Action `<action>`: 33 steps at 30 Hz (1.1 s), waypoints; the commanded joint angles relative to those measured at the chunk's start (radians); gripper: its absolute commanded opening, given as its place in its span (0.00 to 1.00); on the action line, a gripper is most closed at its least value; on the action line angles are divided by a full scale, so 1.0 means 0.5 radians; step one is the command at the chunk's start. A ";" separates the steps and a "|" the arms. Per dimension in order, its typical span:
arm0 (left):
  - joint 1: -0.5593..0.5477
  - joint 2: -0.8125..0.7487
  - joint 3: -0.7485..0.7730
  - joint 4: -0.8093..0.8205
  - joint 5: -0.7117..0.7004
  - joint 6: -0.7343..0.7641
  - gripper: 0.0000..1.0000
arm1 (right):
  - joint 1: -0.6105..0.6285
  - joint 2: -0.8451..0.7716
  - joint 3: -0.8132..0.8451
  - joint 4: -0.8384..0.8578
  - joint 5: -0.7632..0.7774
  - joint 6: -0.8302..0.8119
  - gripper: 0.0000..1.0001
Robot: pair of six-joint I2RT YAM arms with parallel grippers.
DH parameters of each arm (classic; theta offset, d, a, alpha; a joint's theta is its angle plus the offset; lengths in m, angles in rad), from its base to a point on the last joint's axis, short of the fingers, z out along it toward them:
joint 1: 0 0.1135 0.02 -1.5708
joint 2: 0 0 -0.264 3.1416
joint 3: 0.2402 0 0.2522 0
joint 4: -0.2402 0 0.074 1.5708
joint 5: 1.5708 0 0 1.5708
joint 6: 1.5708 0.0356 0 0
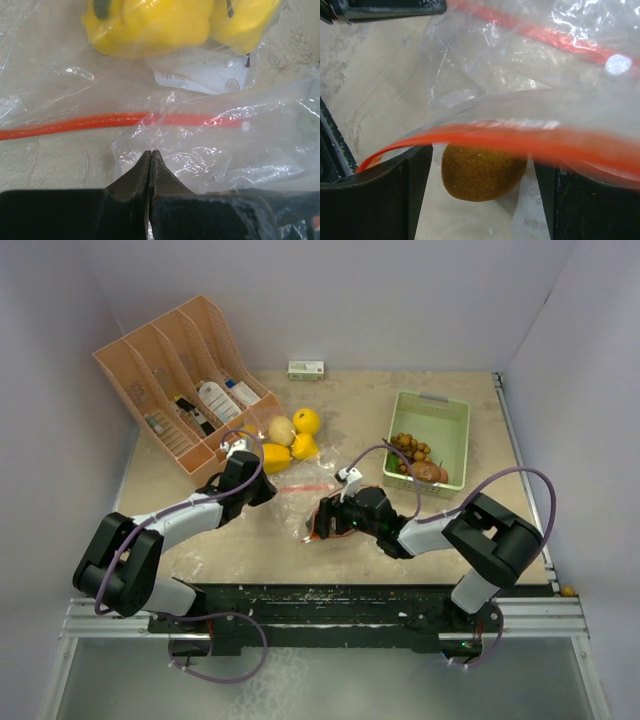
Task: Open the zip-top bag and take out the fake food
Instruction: Pick up the fake fruit from the zipper food storage bag.
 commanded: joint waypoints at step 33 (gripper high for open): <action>0.026 0.018 0.043 0.117 0.116 -0.058 0.00 | -0.780 -1.402 0.279 -1.543 0.809 -0.294 0.31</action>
